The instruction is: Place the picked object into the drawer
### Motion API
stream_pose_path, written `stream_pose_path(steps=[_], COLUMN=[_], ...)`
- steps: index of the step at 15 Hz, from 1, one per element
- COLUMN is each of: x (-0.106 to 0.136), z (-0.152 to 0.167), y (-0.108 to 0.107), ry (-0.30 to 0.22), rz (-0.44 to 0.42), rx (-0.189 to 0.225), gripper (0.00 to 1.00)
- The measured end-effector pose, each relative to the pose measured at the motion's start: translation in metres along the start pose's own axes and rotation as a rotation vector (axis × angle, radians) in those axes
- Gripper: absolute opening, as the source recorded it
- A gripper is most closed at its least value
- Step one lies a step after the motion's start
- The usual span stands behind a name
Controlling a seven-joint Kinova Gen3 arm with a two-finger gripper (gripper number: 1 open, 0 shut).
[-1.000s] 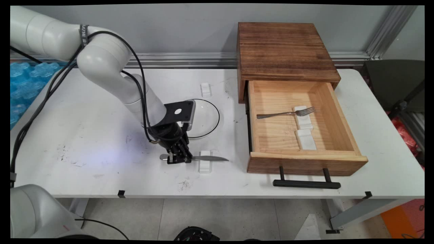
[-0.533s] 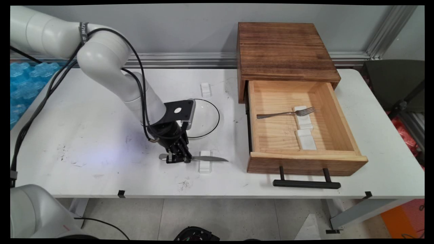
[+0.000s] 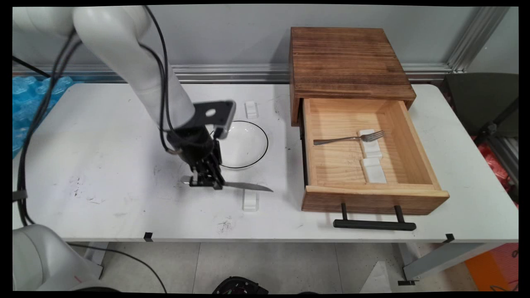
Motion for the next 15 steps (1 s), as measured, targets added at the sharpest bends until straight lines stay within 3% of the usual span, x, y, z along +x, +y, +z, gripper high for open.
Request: stream_pose_path(steps=[5,7,10,12,15], x=[0.025,0.035,0.085,0.124,0.163], z=[-0.068,-0.080,-0.103,-0.100,-0.088], y=[0.002,0.000,-0.013,-0.020,-0.025], ry=[-0.049,-0.051,-0.017,0.024,0.065], rz=[-0.032,-0.044,-0.095,-0.125,-0.139], rx=[0.010,0.016,0.049,0.069,0.082], gripper=[0.00,0.00,0.00,0.00,0.00])
